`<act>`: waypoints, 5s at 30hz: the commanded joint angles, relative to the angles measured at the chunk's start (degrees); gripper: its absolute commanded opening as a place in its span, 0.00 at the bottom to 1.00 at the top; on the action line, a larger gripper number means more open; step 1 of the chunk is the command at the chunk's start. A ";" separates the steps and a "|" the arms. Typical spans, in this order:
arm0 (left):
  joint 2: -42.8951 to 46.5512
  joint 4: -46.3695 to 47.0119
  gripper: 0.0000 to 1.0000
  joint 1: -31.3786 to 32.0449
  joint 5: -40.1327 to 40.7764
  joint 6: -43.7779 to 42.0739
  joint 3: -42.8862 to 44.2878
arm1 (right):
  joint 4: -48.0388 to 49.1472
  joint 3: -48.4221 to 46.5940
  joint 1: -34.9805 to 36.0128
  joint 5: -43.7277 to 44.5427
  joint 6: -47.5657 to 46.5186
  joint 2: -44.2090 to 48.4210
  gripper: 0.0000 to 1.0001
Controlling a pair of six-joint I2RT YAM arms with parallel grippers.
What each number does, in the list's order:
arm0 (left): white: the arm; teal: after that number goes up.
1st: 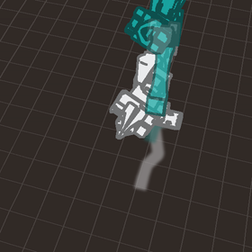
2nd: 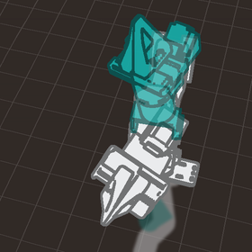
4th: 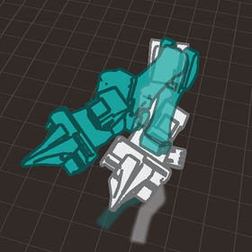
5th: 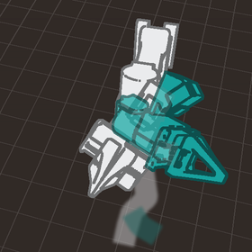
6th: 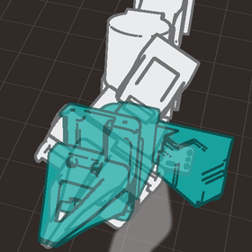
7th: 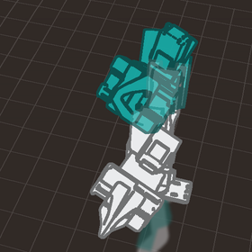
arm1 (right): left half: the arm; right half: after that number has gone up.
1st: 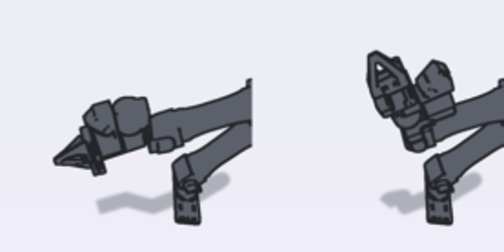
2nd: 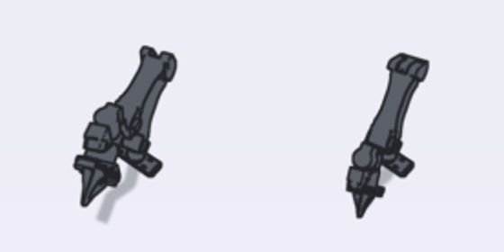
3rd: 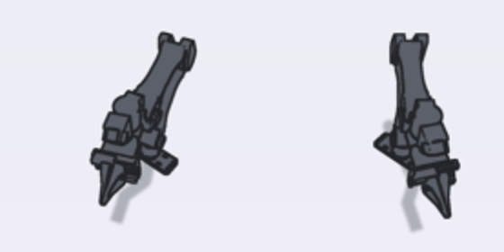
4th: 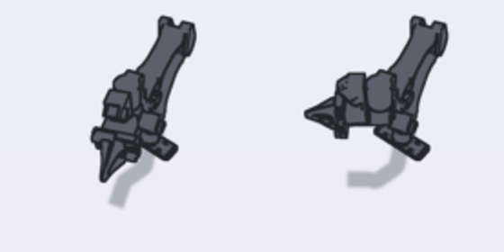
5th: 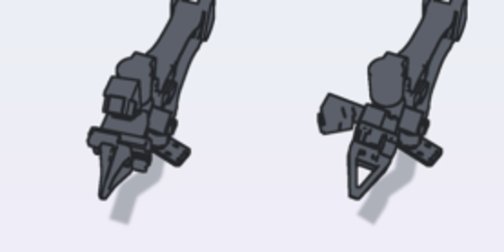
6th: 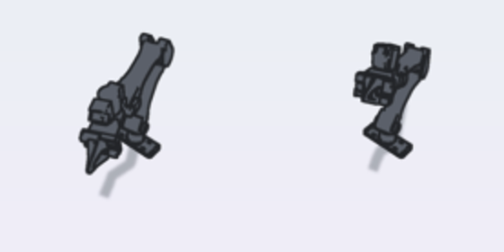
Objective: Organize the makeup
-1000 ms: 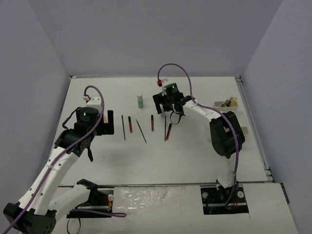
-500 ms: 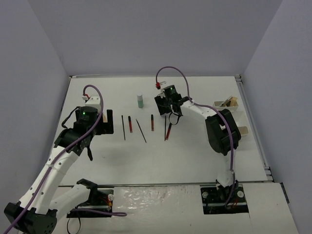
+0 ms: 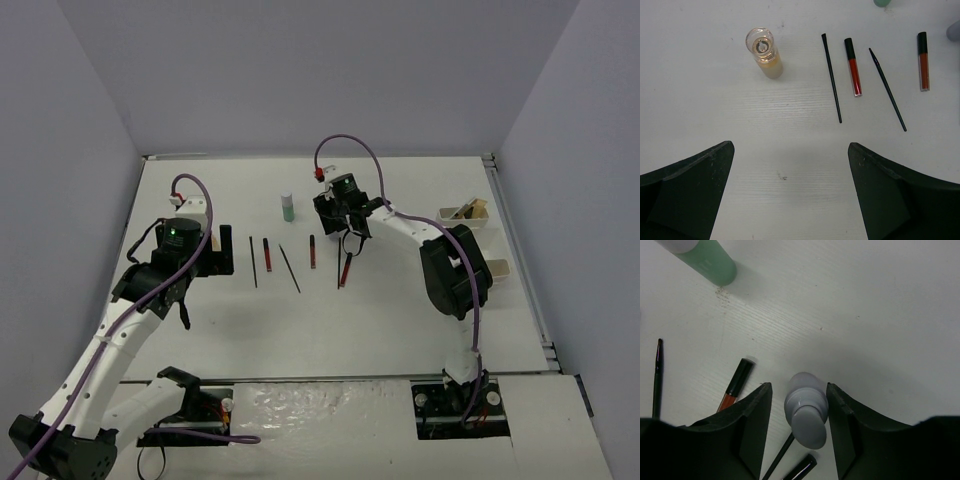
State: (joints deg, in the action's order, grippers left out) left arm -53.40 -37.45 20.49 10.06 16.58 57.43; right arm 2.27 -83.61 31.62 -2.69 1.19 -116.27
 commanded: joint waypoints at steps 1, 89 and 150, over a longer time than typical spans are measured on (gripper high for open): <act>-0.38 2.37 0.97 -0.79 -0.47 0.38 1.63 | 0.56 -3.04 0.46 1.80 -0.58 3.08 0.41; 0.48 1.68 0.97 -2.39 -3.11 1.04 1.55 | 8.49 40.03 -26.09 19.37 14.64 37.06 0.33; -1.96 1.31 0.97 -3.44 -2.50 1.00 1.72 | -1.07 -36.46 4.39 -10.78 -7.88 -17.65 0.66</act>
State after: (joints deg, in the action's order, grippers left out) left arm -55.16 -37.54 17.50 7.51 16.97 57.41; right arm -4.27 -115.35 35.99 -10.32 -6.15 -134.67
